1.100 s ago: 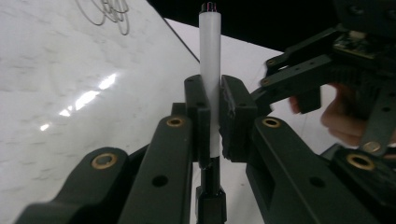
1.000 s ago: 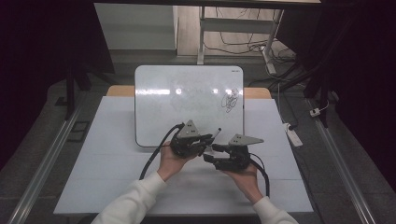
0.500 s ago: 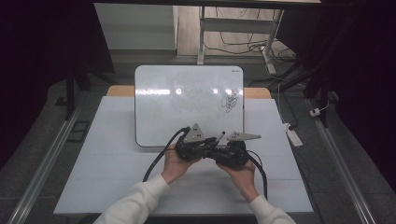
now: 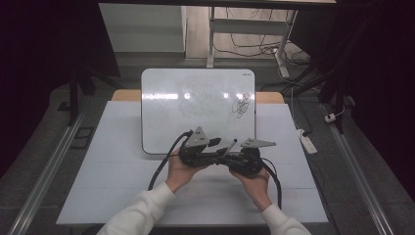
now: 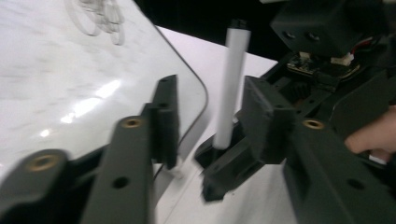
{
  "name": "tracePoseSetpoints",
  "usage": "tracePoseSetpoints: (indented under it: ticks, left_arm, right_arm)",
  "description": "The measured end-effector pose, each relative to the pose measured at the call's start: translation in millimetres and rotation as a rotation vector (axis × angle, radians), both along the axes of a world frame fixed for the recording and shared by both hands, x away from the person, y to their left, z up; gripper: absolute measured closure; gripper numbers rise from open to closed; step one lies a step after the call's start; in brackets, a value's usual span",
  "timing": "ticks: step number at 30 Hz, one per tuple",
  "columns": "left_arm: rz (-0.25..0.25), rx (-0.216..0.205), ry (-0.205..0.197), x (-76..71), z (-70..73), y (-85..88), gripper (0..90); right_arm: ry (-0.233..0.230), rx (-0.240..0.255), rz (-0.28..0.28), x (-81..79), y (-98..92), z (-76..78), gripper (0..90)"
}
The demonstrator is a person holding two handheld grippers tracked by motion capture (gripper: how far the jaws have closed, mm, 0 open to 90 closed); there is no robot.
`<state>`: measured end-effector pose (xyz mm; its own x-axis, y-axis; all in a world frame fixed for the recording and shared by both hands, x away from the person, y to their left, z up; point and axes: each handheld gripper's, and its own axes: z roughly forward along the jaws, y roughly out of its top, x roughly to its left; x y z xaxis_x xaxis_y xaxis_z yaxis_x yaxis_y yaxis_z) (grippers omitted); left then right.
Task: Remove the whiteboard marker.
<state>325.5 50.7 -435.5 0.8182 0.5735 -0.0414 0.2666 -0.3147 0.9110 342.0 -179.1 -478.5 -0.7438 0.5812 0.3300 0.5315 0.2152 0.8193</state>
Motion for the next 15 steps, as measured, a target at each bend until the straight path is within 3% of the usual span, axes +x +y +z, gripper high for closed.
tracePoseSetpoints:
  ticks: [2, 3, 6, 7, 8, 9, 11, 12, 13, 15]
  left_arm:
    - [0.026, -0.014, 0.014, -3.5, 1.1, 17.6, 48.9]
    - [0.026, -0.014, 0.014, -3.5, 1.1, 17.6, 47.2]
    - [0.095, -0.005, 0.056, -16.6, -7.1, 62.2, 44.0]
    - [0.095, -0.005, 0.056, -16.6, -7.1, 62.2, 42.9]
    - [0.127, 0.025, 0.092, -24.9, -15.2, 84.5, 41.2]
    - [0.141, 0.038, 0.115, -29.2, -19.8, 95.0, 39.3]
    - [0.161, 0.043, 0.128, -34.1, -24.8, 105.3, 36.8]
    - [0.190, 0.045, 0.156, -43.5, -34.7, 124.5, 36.2]
    - [0.190, 0.045, 0.156, -43.5, -34.7, 124.5, 34.8]
    - [0.229, 0.052, 0.191, -53.3, -45.9, 146.7, 33.1]
  right_arm:
    - [-0.008, 0.011, -0.004, 0.6, -2.8, 0.9, 77.2]
    - [-0.013, 0.010, -0.008, 0.8, -4.5, 1.6, 77.2]
    - [-0.033, 0.025, -0.014, 2.0, -9.3, 4.0, 77.3]
    - [-0.038, 0.035, -0.016, 2.4, -11.0, 5.0, 77.3]
    - [-0.046, 0.045, -0.015, 3.2, -12.9, 6.1, 77.3]
    - [-0.053, 0.054, -0.015, 4.1, -14.9, 7.5, 77.3]
    - [-0.068, 0.071, -0.018, 5.1, -19.0, 10.7, 77.3]
    - [-0.079, 0.079, -0.020, 5.5, -21.3, 12.5, 77.3]
    - [-0.090, 0.088, -0.023, 5.8, -23.3, 14.3, 77.3]
    - [-0.117, 0.097, -0.027, 6.1, -26.8, 17.5, 77.4]
